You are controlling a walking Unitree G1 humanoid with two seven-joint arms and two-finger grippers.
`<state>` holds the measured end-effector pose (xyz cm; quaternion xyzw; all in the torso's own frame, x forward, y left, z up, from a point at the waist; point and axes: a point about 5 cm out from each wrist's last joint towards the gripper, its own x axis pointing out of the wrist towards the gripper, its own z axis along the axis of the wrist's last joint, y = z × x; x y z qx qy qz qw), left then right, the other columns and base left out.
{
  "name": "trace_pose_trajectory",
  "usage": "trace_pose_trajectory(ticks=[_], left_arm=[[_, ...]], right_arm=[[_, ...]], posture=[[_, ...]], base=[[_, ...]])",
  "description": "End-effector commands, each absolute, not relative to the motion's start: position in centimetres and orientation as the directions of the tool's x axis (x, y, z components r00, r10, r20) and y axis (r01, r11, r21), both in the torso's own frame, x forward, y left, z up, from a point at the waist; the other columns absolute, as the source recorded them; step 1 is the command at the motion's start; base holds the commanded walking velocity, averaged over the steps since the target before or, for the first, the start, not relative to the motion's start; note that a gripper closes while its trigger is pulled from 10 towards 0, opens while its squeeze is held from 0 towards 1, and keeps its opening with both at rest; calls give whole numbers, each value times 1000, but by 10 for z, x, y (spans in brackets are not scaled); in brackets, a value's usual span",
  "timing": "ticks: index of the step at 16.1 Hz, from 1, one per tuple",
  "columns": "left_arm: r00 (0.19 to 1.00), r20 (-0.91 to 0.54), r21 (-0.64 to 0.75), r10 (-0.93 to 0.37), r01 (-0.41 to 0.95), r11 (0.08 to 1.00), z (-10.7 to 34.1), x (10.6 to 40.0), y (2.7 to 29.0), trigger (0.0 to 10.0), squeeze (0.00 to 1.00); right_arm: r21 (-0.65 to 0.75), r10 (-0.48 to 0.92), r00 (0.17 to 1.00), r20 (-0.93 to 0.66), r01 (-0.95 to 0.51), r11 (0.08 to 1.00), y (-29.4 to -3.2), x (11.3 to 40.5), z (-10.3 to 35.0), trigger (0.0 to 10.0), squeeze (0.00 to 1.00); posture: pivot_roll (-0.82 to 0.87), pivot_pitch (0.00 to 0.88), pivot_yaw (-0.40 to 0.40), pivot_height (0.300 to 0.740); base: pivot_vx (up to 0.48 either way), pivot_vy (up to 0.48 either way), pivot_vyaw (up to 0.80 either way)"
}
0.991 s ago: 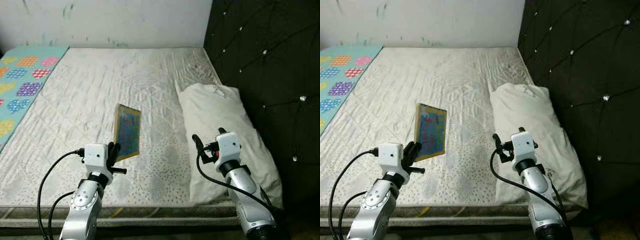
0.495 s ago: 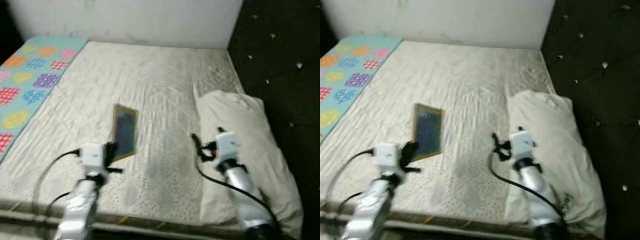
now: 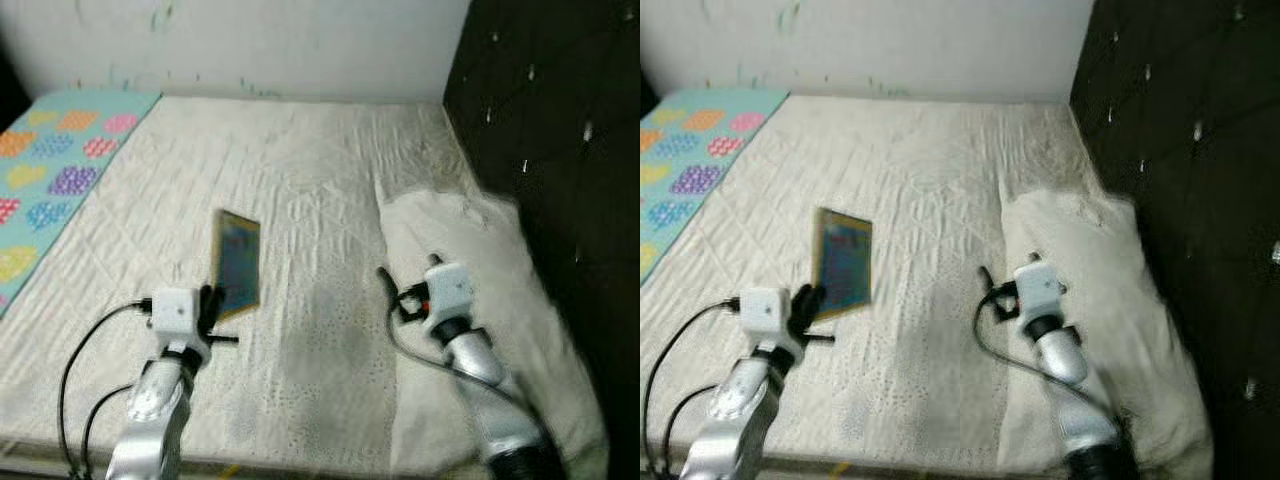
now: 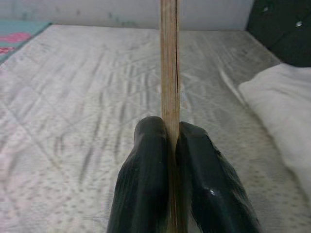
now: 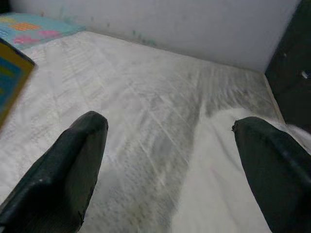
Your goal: Clean up the room
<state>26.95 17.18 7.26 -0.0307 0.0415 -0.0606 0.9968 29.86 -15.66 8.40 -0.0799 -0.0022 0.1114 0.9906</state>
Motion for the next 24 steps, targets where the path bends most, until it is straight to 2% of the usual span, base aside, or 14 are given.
trace_pose_trajectory(ticks=[1,3,7,11,14,20,24], left_arm=[[988,-57,-59,-144,141,988,77,270,168,10000,0],[989,-63,-58,-137,134,989,76,270,168,10000,0],[988,-69,-53,-139,135,989,75,270,168,10000,0],[987,-70,-50,-142,138,989,75,271,167,10000,0],[987,-70,-54,-144,140,989,75,272,167,10000,0],[993,-52,-45,-109,106,993,80,273,170,10000,0],[991,-57,-129,-122,114,985,84,271,162,10000,0]], right_arm=[[-156,220,976,-7,-218,963,-156,300,86,10000,0],[-153,219,976,-9,-218,964,-156,300,86,10000,0],[-151,222,975,-7,-221,964,-155,300,85,10000,0],[-152,220,975,-8,-219,964,-155,301,86,10000,0],[-152,219,976,-13,-218,964,-156,301,85,10000,0],[-156,222,975,-7,-220,963,-156,301,86,10000,0],[-155,217,976,1,-215,964,-158,300,88,10000,0]], posture=[[-123,71,23,740],[-123,64,24,740],[-121,63,24,740],[-120,67,20,740],[-121,70,20,740],[-122,69,17,740],[-116,78,13,740]], base=[[0,0,0],[0,0,0],[0,0,-769],[0,0,0],[0,0,-800],[0,0,0],[0,0,0]])
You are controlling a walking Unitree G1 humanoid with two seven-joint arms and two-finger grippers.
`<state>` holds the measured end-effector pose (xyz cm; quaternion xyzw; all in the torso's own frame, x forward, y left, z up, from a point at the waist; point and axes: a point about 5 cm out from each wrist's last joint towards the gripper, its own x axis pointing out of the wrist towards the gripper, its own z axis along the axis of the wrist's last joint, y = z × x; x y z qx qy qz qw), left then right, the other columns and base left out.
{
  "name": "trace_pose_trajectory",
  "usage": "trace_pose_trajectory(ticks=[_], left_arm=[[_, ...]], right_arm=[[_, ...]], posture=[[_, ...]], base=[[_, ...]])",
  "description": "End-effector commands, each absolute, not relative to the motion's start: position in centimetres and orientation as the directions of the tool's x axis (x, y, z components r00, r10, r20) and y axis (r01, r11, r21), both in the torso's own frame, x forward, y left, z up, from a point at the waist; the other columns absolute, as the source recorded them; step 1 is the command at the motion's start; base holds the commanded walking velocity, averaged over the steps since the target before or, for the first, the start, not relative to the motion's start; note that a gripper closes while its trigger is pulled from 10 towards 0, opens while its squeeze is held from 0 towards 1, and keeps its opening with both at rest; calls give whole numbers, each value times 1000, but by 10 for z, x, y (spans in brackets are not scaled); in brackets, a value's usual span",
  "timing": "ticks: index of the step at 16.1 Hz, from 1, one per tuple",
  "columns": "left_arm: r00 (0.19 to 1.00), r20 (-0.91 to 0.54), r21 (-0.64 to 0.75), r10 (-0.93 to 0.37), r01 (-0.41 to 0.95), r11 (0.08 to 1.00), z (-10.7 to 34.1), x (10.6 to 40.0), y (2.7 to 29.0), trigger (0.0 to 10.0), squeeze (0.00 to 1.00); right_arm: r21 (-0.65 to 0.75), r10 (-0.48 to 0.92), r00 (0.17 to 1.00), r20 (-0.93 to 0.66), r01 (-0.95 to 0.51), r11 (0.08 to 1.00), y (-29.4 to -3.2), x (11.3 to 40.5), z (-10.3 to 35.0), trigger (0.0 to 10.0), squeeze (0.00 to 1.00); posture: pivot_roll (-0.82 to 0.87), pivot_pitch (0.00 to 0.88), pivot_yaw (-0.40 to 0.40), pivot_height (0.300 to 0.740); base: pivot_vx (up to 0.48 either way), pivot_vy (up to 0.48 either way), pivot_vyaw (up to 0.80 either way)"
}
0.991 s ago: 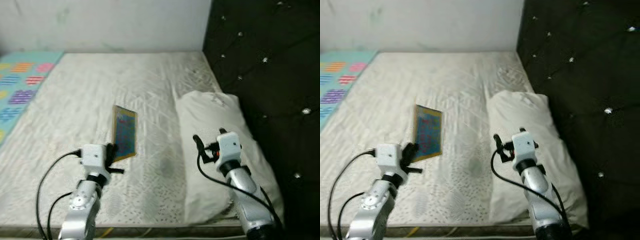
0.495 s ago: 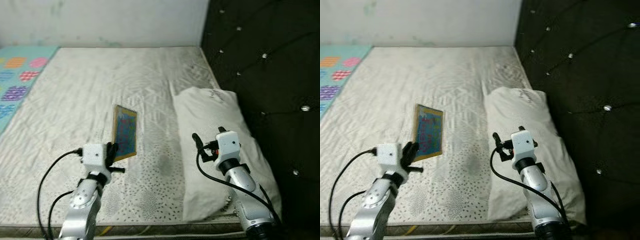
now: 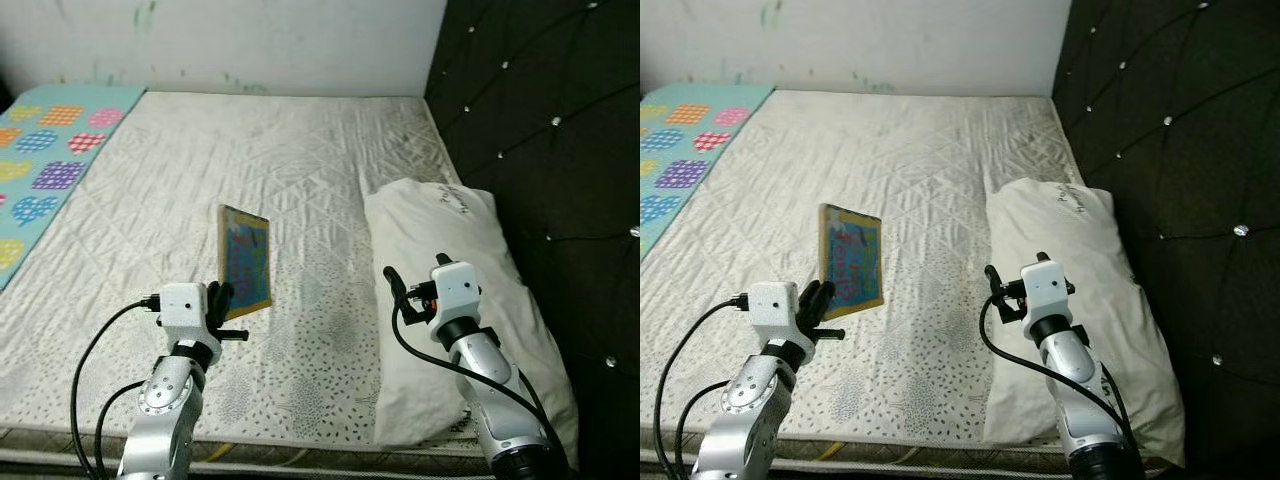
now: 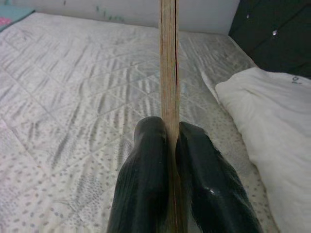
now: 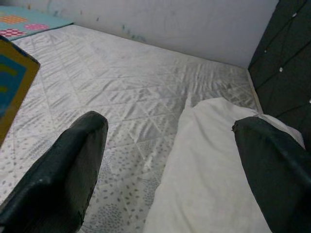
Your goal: Clean up the room
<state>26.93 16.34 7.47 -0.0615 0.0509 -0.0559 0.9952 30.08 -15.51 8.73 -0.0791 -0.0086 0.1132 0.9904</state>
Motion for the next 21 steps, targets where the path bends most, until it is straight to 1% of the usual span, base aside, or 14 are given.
trace_pose_trajectory(ticks=[1,2,4,8,10,14,15,17,18,19,21], left_arm=[[990,-60,-142,-128,118,983,83,269,160,10000,0],[987,-62,-152,-146,135,979,83,265,157,10000,0],[987,-87,-176,-138,122,977,80,261,156,10000,0],[985,-99,-190,-142,121,974,84,258,154,10000,0],[985,-115,-187,-129,106,977,81,256,156,10000,0],[984,-139,-205,-109,79,976,79,249,158,10000,0],[982,-153,-229,-108,71,971,77,247,157,10000,0],[975,-165,-318,-147,88,944,72,249,152,10000,0],[972,-164,-408,-168,88,909,67,255,147,10000,0],[971,-160,-443,-177,89,892,65,258,144,10000,0],[965,-147,-548,-217,103,830,61,267,135,10000,0]], right_arm=[[-152,216,976,3,-213,965,-159,299,89,10000,0],[-148,213,977,6,-210,966,-160,297,90,10000,0],[-148,210,978,10,-206,967,-160,295,93,10000,0],[-162,183,983,-10,-182,970,-174,287,94,10000,0],[-168,190,981,-47,-196,966,-174,281,90,10000,0],[-166,205,977,-59,-213,963,-170,278,95,10000,0],[-166,208,976,-63,-216,962,-169,277,96,10000,0],[-168,206,976,-70,-216,962,-170,275,97,10000,0],[-170,199,977,-73,-209,963,-171,273,99,10000,0],[-172,194,978,-72,-204,964,-172,272,101,10000,0],[-191,181,982,-62,-189,963,-179,271,109,10000,0]], posture=[[-116,85,13,740],[-119,102,12,740],[-135,135,12,740],[-151,213,9,740],[-148,249,8,740],[-147,294,-2,740],[-151,315,-10,740],[-168,329,-14,740],[-184,332,-16,740],[-199,333,-19,740],[-237,339,-26,740]], base=[[0,0,0],[0,0,0],[0,0,0],[0,0,0],[0,0,0],[0,0,0],[0,0,0],[0,0,0],[0,0,0],[0,0,0],[0,0,0]])
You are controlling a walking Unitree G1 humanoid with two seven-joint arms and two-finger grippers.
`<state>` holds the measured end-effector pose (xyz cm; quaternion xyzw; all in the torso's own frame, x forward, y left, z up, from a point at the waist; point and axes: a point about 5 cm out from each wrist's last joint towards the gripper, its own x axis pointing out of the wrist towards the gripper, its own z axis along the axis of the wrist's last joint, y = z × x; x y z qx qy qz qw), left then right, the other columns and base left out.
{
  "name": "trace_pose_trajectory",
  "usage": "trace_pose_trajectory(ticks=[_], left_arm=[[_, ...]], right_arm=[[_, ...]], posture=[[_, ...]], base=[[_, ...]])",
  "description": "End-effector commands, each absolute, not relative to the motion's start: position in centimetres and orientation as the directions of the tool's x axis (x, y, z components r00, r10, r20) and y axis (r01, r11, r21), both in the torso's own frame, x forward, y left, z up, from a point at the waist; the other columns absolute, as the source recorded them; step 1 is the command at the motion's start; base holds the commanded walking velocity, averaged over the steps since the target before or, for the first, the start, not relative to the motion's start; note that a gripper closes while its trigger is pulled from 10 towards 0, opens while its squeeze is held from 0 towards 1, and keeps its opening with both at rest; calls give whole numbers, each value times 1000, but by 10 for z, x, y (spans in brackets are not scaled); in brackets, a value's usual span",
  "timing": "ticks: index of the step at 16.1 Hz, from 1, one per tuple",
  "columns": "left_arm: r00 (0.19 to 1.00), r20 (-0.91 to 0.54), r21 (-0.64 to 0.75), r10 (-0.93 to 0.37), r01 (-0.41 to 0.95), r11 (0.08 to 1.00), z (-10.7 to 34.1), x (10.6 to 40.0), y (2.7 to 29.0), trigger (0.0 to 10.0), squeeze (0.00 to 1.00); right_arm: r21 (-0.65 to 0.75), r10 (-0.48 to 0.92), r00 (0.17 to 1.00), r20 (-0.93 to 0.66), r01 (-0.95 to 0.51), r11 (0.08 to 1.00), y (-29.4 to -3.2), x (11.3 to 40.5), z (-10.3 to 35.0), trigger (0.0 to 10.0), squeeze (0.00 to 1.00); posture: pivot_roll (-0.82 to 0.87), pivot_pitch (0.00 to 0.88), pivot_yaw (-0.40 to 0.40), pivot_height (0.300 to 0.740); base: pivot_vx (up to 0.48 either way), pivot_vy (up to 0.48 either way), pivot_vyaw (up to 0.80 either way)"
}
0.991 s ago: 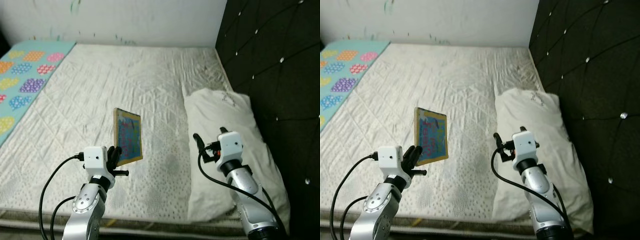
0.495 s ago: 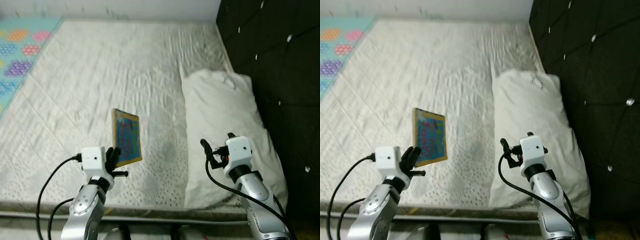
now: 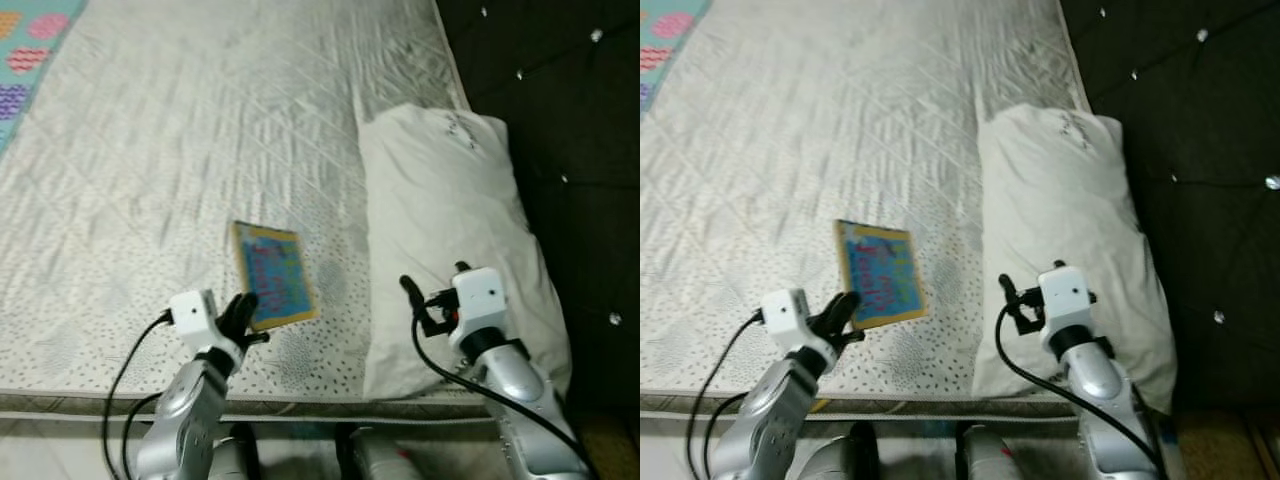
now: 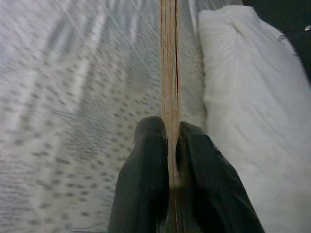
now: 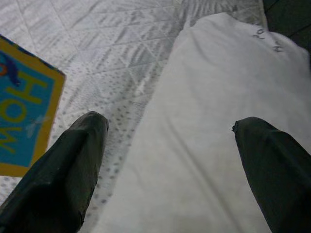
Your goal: Clean up the room
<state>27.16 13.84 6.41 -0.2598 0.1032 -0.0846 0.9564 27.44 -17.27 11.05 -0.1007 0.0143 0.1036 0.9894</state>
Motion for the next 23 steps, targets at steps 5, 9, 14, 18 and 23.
trace_pose_trajectory(ticks=[5,9,14,18,23], left_arm=[[924,-203,-669,-324,111,735,44,278,112,10000,0],[839,-215,-817,-500,125,562,27,274,79,10000,0],[785,-239,-877,-571,78,474,20,267,60,10000,0],[796,-299,-881,-526,-18,474,19,256,71,10000,0],[713,-498,-775,-494,-109,623,1,230,87,10000,0]], right_arm=[[-213,162,985,-58,-171,962,-188,273,118,10000,0],[-150,269,961,-61,-275,950,-175,267,125,10000,0],[-33,490,851,-187,-504,863,-177,245,126,10000,0],[-60,480,846,-232,-505,861,-184,243,125,10000,0],[-84,498,834,-237,-528,845,-180,245,126,10000,0]], posture=[[-262,354,-47,740],[-288,363,-57,740],[-309,363,-59,740],[-298,360,-56,740],[-289,365,-66,740]], base=[[0,0,0],[0,0,0],[0,0,0],[0,0,0],[0,0,0]])
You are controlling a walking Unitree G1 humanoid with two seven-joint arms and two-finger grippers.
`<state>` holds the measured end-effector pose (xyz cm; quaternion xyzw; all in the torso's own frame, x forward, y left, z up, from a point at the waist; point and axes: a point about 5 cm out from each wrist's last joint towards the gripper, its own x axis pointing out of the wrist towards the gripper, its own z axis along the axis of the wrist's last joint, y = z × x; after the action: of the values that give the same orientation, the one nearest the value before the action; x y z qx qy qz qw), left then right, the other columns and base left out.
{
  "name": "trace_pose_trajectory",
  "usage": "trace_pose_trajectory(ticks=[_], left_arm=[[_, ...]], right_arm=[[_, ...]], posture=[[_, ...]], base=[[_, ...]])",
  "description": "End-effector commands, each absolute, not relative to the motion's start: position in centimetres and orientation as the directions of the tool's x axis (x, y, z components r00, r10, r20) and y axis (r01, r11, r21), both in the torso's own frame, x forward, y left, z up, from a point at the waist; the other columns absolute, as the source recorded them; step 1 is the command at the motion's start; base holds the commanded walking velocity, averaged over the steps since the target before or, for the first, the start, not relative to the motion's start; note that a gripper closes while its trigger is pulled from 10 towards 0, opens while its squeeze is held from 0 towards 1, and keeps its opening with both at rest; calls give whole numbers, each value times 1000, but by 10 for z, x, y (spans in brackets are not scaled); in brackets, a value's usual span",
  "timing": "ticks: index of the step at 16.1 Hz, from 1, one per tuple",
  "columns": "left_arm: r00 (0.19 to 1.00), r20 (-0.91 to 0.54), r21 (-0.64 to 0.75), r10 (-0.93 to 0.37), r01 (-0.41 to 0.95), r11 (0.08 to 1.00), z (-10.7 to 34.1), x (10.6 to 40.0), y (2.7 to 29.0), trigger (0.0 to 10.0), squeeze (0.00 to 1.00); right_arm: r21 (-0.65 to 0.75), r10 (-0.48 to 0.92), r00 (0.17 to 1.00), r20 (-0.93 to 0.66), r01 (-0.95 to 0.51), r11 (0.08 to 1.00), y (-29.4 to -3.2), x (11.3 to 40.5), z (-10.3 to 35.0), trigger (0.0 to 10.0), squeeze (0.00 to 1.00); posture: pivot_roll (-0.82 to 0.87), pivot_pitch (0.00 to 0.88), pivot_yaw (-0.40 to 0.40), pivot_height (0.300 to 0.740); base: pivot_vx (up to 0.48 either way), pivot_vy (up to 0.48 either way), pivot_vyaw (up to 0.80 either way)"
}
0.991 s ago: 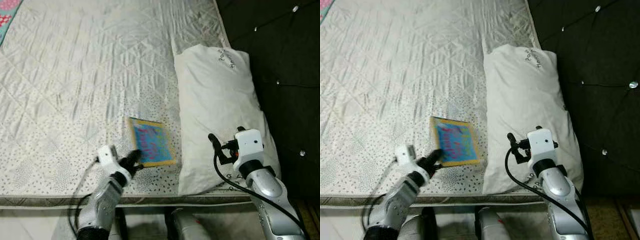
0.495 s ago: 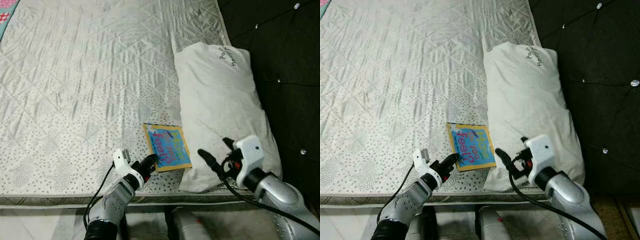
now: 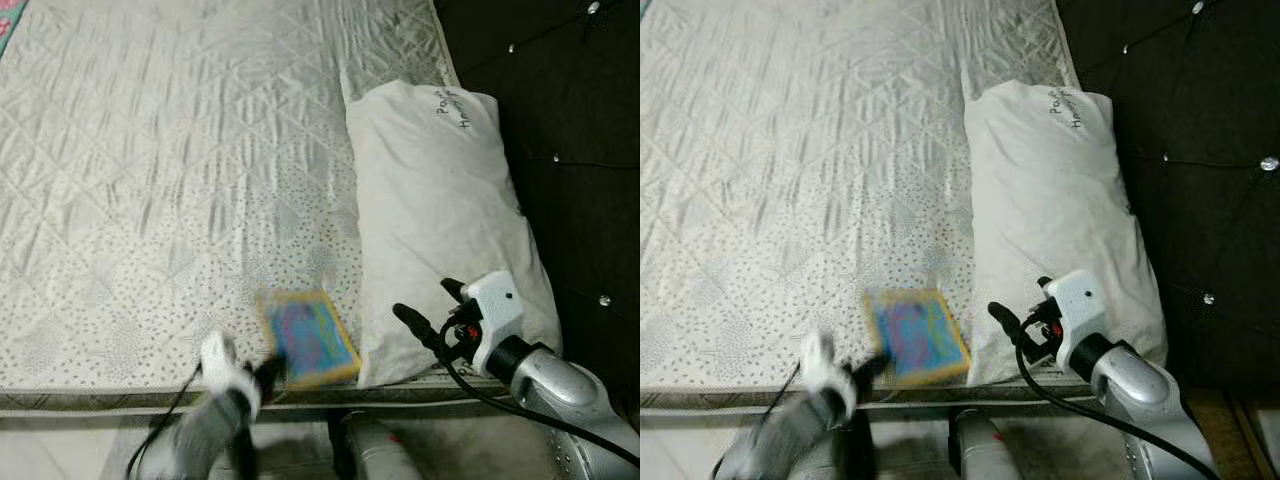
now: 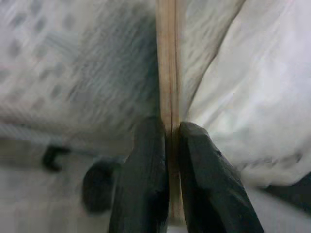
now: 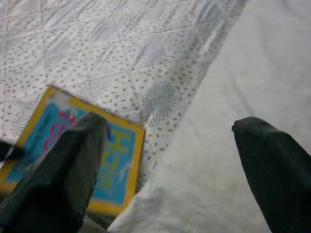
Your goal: Clean up the room
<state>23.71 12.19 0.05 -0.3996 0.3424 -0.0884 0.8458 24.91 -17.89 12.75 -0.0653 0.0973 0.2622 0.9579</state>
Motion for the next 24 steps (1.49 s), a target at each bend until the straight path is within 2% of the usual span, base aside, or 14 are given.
trace_pose_trajectory(ticks=[1,6,9,11,14,16,24], left_arm=[[716,-498,-764,-489,-96,638,4,231,88,10000,0],[664,-570,-685,-485,-57,726,-6,233,114,10000,0],[710,-554,-610,-435,9,792,-1,250,134,10000,0],[723,-547,-611,-422,1,792,1,256,137,10000,0],[728,-527,-590,-438,57,806,0,262,137,10000,0],[769,-487,-565,-414,84,821,5,273,141,10000,0],[816,-381,-569,-435,163,806,19,295,142,10000,0]], right_arm=[[-87,495,835,-241,-527,846,-181,246,125,10000,0],[-107,466,856,-226,-497,861,-180,255,124,10000,0],[-123,439,869,-227,-473,873,-187,252,123,10000,0],[-124,435,872,-226,-468,875,-188,252,122,10000,0],[-136,434,875,-216,-467,874,-187,254,124,10000,0],[-148,416,886,-205,-448,882,-190,258,126,10000,0],[-160,391,902,-184,-420,893,-192,260,128,10000,0]], posture=[[-283,364,-66,740],[-275,352,-54,740],[-286,350,-56,740],[-289,347,-62,740],[-296,338,-72,740],[-299,333,-75,740],[-307,329,-75,740]], base=[[0,0,0],[0,0,0],[0,0,0],[0,0,0],[0,0,0],[0,0,0],[0,0,0]])
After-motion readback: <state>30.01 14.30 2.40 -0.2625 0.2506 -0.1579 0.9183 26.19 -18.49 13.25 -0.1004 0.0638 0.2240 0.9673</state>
